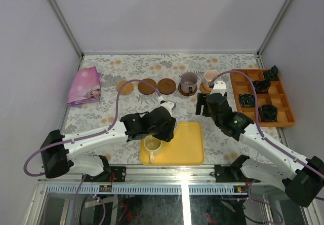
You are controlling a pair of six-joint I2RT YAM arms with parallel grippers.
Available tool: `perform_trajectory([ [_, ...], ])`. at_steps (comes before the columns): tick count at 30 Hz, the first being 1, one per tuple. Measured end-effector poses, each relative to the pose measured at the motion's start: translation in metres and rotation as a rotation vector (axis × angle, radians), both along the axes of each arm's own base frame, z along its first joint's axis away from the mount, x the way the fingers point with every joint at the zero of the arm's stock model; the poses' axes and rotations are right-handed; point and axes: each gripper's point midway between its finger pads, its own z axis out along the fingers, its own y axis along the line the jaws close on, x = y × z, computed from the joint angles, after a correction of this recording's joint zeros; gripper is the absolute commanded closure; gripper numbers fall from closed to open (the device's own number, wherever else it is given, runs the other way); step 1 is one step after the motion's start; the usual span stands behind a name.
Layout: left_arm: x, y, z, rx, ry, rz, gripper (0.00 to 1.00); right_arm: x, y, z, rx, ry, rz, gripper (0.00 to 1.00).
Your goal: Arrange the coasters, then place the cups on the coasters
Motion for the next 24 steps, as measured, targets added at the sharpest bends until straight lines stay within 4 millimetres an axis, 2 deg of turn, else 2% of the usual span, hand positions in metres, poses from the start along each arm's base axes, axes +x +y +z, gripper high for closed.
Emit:
perform_trajectory([
  [15, -0.006, -0.004, -0.023, 0.056, 0.049, 0.013, 0.51, -0.001, 0.001, 0.000, 0.004, 0.003, 0.006, 0.21],
  [24, 0.000, 0.004, -0.028, 0.095, 0.030, 0.066, 0.54, -0.001, 0.002, 0.000, 0.007, 0.004, 0.011, 0.22],
])
